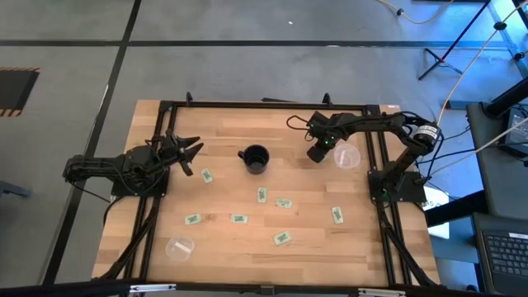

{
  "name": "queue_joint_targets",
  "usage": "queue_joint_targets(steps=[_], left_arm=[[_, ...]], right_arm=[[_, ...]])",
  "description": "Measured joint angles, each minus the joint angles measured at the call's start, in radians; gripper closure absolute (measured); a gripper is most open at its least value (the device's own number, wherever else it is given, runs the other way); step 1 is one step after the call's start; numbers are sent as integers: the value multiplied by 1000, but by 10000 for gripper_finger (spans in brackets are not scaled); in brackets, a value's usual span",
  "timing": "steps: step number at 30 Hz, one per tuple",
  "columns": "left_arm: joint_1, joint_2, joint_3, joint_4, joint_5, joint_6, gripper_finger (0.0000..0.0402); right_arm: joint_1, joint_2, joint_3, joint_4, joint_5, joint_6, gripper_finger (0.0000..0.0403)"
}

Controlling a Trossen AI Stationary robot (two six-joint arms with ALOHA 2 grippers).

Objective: Pick and place Stevia / Truvia into bins
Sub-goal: Put the stevia packet into the round transparent container

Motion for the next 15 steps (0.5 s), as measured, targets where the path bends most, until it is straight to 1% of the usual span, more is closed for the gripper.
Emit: queue_joint_targets(steps=[7, 12, 15], left_arm=[[0, 0, 0, 0, 0, 15, 272], [0, 0, 0, 0, 0, 15, 272], [0, 0, 0, 0, 0, 15, 272]], right_arm=[[0, 2, 30, -26, -3, -10, 372], [2, 3, 99, -77, -16, -31, 384], [7, 2, 146, -149, -12, -36, 393]])
